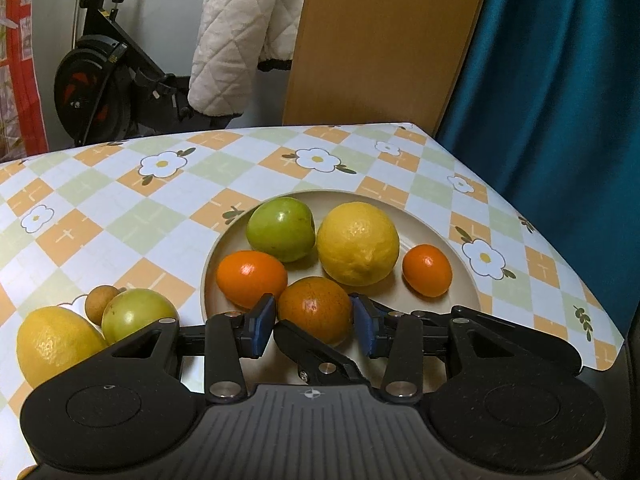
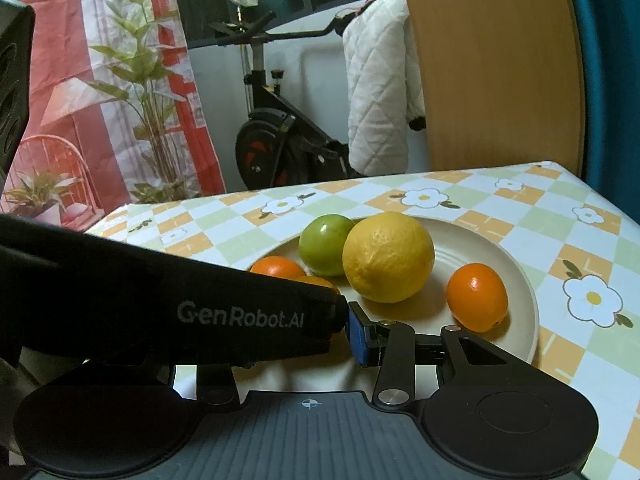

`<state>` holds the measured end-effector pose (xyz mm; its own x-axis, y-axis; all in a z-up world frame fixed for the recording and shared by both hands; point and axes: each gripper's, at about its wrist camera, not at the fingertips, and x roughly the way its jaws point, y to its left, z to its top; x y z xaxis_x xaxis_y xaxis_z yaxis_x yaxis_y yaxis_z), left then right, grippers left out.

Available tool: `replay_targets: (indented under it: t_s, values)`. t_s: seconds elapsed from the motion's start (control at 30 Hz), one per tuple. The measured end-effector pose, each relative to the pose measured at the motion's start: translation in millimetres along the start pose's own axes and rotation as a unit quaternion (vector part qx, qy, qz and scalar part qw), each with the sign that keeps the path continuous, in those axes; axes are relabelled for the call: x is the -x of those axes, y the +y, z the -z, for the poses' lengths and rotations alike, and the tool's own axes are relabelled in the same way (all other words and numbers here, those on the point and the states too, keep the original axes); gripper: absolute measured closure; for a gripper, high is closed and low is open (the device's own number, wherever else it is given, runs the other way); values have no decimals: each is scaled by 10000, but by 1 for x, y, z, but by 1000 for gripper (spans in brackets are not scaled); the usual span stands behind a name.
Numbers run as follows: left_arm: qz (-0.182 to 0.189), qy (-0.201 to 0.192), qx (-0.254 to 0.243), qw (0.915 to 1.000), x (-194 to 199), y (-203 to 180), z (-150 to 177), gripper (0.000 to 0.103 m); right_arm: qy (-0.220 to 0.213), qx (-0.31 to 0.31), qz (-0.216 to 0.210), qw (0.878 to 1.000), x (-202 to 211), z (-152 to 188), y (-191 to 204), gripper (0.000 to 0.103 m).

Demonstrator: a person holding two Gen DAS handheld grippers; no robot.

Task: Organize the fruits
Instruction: 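Open the left tool to release the orange on the plate, then raise and withdraw the left tool from the plate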

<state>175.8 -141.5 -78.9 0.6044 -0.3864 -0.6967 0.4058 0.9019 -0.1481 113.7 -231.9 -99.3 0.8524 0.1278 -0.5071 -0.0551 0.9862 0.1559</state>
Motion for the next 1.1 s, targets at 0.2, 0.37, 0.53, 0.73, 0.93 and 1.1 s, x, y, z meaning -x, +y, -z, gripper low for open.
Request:
replay_targets:
  t_s: [0.2, 0.37, 0.53, 0.73, 0.93, 1.1]
  values:
    - [-73, -82, -28, 9999, 3, 0, 0, 58, -106, 51, 4, 9999, 3, 1, 2, 64]
    - [-98, -235, 23, 9997, 12, 1, -2, 57, -306, 44, 15, 9995, 10, 3, 2, 58]
    - [-169, -404, -11, 9990, 24, 2, -2, 56, -407, 73, -45, 9991, 14, 5, 1, 51]
    - [-302, -582, 50, 9978, 39, 8, 0, 56, -499, 166, 9, 9986, 17, 6, 3, 44]
    - [-538, -686, 182, 9960, 58, 19, 5, 56, -507, 205, 28, 9985, 18, 6, 5, 44]
    - [-712, -730, 285, 9944, 74, 31, 9, 56, -427, 185, 68, 9989, 19, 7, 6, 44]
